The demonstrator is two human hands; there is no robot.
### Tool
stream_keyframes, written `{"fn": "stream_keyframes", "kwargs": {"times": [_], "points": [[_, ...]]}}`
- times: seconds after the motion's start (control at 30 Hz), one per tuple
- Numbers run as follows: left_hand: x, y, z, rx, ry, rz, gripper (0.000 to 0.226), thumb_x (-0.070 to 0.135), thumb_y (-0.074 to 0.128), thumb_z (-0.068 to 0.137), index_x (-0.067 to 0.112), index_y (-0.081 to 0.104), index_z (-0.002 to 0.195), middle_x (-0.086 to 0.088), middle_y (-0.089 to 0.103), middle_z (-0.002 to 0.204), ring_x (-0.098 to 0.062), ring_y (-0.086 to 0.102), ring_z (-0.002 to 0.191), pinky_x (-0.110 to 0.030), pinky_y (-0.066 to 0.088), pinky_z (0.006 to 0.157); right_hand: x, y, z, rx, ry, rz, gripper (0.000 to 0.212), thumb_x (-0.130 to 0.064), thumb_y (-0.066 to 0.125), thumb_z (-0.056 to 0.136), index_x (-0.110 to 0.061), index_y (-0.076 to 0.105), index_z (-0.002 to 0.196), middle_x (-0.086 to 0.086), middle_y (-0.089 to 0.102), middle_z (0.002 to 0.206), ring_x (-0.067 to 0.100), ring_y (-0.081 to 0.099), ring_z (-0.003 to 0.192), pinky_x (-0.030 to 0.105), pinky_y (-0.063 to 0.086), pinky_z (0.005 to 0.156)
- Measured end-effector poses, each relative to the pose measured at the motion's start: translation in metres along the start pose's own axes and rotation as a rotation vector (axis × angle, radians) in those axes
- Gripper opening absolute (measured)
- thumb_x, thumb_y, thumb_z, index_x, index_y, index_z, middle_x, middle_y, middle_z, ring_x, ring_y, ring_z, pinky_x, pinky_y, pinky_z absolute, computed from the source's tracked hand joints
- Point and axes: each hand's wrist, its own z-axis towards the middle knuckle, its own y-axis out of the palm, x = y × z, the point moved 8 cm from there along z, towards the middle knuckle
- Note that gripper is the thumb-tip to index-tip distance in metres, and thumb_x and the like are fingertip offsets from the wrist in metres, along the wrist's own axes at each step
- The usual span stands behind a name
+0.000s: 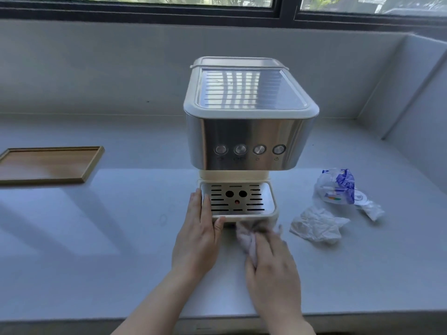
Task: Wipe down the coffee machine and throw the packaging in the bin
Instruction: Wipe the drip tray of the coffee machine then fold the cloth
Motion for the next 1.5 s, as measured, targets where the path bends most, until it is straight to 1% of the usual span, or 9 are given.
{"fn": "stream_keyframes", "kwargs": {"times": [0.2, 0.33, 0.4, 0.53, 0.67, 0.9, 1.1, 1.2, 1.5], "points": [[-0.001, -0.011, -0.002, -0.043, -0.051, -0.192, 0.064, 0.043, 0.038, 0.101, 0.022, 0.011, 0.156, 0.012, 0.000, 0.164, 0.001, -0.002, 0.148, -0.027, 0.016, 0.121, -0.038, 0.008, 0.008, -0.205, -0.146, 0.117, 0.030, -0.012, 0.064, 0.084, -0.011, 0.067, 0.113, 0.006, 0.064, 0.114, 0.026, 0.057, 0.111, 0.039, 0.045, 0.100], [-0.001, -0.046, -0.028, 0.082, 0.008, -0.285, 0.058, 0.020, 0.058, 0.096, 0.020, 0.034, 0.149, 0.002, 0.023, 0.160, -0.011, 0.017, 0.148, -0.026, 0.020, 0.118, -0.035, 0.015, 0.010, -0.555, -0.200, 0.305, 0.068, -0.036, 0.068, 0.082, -0.026, 0.044, 0.145, -0.009, 0.038, 0.151, 0.013, 0.032, 0.141, 0.023, 0.023, 0.115], [0.009, -0.057, -0.048, 0.094, 0.179, -0.233, 0.056, 0.015, 0.063, 0.088, 0.022, 0.046, 0.141, 0.002, 0.036, 0.152, -0.015, 0.032, 0.141, -0.031, 0.033, 0.113, -0.016, 0.003, 0.011, -0.520, -0.209, 0.247, 0.084, -0.053, 0.071, 0.075, -0.030, 0.038, 0.148, -0.011, 0.031, 0.155, 0.011, 0.025, 0.145, 0.026, 0.015, 0.118], [0.019, -0.041, -0.069, -0.250, 0.252, -0.223, 0.075, 0.039, 0.064, 0.077, 0.048, 0.033, 0.145, 0.018, 0.024, 0.157, 0.000, 0.024, 0.143, -0.026, 0.033, 0.112, 0.009, -0.014, 0.003, -0.497, -0.154, 0.058, 0.095, -0.072, 0.061, 0.068, -0.030, 0.035, 0.149, -0.014, 0.034, 0.154, 0.016, 0.032, 0.138, 0.033, 0.026, 0.112], [0.021, -0.023, -0.064, -0.415, 0.223, -0.048, 0.086, 0.067, 0.066, 0.077, 0.049, 0.022, 0.149, 0.020, 0.013, 0.161, -0.003, 0.018, 0.145, -0.025, 0.022, 0.115, 0.004, -0.011, -0.004, -0.544, -0.163, 0.047, 0.089, -0.063, 0.063, 0.078, -0.027, 0.029, 0.152, -0.012, 0.033, 0.156, 0.018, 0.033, 0.135, 0.033, 0.029, 0.110], [0.042, -0.028, -0.048, -0.365, 0.275, 0.118, 0.058, 0.039, 0.070, 0.085, 0.028, 0.051, 0.139, 0.006, 0.058, 0.132, -0.023, 0.048, 0.119, -0.033, 0.040, 0.100, -0.010, -0.003, 0.015, -0.622, -0.130, 0.062, 0.059, -0.027, 0.062, 0.077, -0.021, 0.051, 0.135, -0.001, 0.056, 0.134, 0.027, 0.048, 0.115, 0.033, 0.043, 0.094], [0.046, -0.042, -0.051, -0.433, 0.289, 0.139, 0.011, 0.016, 0.068, 0.081, 0.019, 0.064, 0.091, -0.002, 0.067, 0.094, -0.024, 0.058, 0.091, -0.032, 0.042, 0.071, -0.026, -0.009, 0.015, -0.662, -0.226, 0.031, 0.043, -0.019, 0.064, 0.070, -0.019, 0.064, 0.114, -0.001, 0.065, 0.114, 0.022, 0.058, 0.105, 0.022, 0.037, 0.076], [0.044, -0.060, -0.059, -0.462, 0.297, 0.138, 0.015, 0.019, 0.069, 0.081, 0.022, 0.055, 0.078, 0.002, 0.064, 0.083, -0.020, 0.057, 0.082, -0.028, 0.034, 0.063, -0.039, -0.017, 0.012, -0.705, -0.251, 0.008, 0.023, -0.022, 0.063, 0.070, -0.020, 0.062, 0.092, 0.000, 0.066, 0.090, 0.023, 0.059, 0.086, 0.029, 0.036, 0.064], [0.026, -0.139, -0.069, -0.307, 0.227, 0.127, 0.015, 0.022, 0.071, 0.081, 0.017, 0.066, 0.094, 0.002, 0.068, 0.087, -0.017, 0.057, 0.084, -0.035, 0.046, 0.071, -0.107, -0.039, 0.030, -0.733, -0.298, 0.142, 0.011, -0.019, 0.063, 0.071, -0.023, 0.056, 0.076, -0.006, 0.060, 0.073, 0.016, 0.056, 0.069, 0.029, 0.042, 0.057]]}}
